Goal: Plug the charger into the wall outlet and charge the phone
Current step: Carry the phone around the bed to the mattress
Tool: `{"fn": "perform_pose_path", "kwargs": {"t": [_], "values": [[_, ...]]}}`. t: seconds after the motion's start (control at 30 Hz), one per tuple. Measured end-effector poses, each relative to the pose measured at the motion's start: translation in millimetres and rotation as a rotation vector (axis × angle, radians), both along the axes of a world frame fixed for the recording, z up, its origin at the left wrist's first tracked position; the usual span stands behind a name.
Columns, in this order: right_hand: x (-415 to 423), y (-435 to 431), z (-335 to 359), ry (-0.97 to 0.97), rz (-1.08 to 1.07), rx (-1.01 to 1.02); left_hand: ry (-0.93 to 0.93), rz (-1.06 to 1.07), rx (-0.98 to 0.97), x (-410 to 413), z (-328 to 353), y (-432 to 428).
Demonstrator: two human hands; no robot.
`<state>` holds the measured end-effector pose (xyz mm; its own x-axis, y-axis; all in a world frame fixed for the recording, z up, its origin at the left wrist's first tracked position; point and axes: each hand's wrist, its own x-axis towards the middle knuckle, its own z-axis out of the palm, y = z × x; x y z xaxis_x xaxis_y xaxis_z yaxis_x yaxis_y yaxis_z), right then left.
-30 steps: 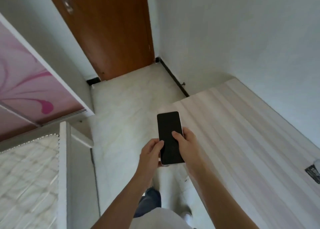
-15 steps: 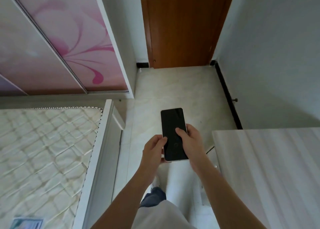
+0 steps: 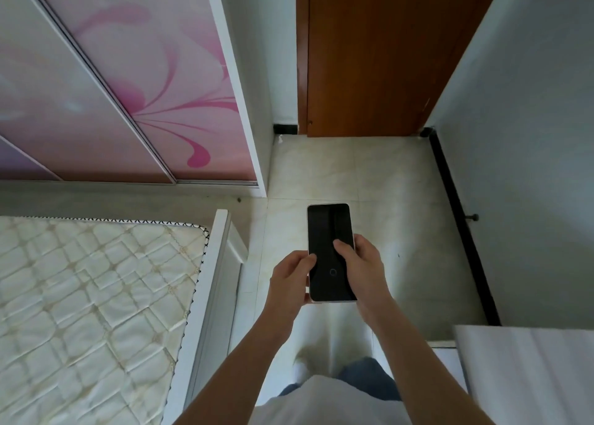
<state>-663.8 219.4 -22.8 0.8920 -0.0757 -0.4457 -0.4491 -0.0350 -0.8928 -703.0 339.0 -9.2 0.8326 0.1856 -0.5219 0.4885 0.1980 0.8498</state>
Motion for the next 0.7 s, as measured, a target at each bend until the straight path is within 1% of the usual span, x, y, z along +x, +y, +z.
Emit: {"fn": "perform_pose_path", "kwargs": {"t": [0.23,0.37,0.7], "values": [[88,23,-8,0.0,0.075,-0.054,0.005,0.066,0.018,80,-5,18],[154,34,-10,-0.019,0.133,-0.037,-0.008,0.119,0.048,140,-4,27],[342,64,5,-0.082,0.39,-0.076,-0.017,0.313,0.083,300,10,40]]}}
